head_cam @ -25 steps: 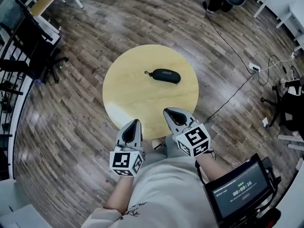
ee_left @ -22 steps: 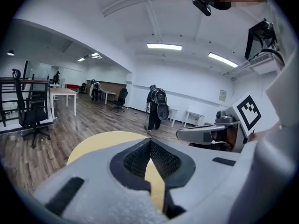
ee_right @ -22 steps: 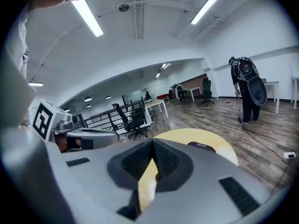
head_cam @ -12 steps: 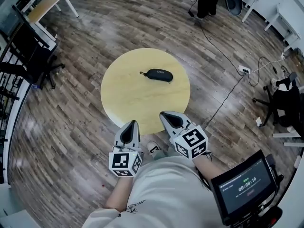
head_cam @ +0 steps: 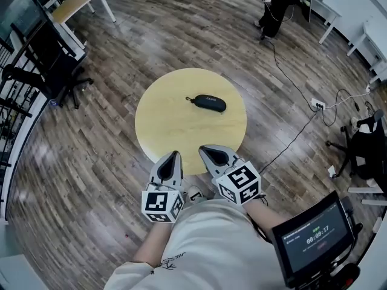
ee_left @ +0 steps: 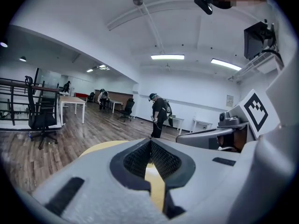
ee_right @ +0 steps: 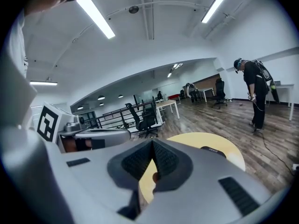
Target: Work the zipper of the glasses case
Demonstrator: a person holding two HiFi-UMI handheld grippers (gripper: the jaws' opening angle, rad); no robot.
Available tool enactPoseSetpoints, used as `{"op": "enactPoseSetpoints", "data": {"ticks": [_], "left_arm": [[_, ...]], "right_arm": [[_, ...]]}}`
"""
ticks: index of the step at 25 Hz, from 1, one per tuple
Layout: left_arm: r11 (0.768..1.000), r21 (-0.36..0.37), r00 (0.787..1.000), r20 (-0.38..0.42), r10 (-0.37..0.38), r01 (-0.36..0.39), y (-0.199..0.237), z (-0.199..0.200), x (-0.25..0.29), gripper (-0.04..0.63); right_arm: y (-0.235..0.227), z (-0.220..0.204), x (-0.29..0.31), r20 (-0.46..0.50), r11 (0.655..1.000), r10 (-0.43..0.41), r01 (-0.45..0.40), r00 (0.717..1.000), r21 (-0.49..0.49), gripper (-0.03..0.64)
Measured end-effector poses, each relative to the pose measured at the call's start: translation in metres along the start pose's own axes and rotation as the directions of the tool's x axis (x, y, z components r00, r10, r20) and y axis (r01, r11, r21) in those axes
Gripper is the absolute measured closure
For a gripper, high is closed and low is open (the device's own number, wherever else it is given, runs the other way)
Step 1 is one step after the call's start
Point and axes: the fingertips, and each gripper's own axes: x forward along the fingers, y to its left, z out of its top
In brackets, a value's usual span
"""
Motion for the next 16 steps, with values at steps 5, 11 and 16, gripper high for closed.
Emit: {"op": "enactPoseSetpoints", "data": {"ticks": [5, 11, 16], "left_arm": [[1.000, 0.008, 1.000, 0.005, 0.002, -0.002, -0.004, 0.002, 0.003, 0.589], [1.000, 0.022, 1.000, 0.002, 0.010, -0.010, -0.016, 0.003, 0.003, 0.589], [0.999, 0.030, 1.000, -0.009, 0.011, -0.011, -0.019, -0.001, -0.001, 0.589]], "right_arm": [[0.001, 0.004, -0.001, 0.010, 1.000, 0.016, -0.016, 1.000, -0.015, 0.617], [-0.001, 0.006, -0.012, 0.020, 0.999, 0.027, -0.027, 0.999, -0.023, 0.617], [0.004, 0.000, -0.013, 0.006, 0.999, 0.043, -0.043, 0.999, -0.015, 0.617]]}}
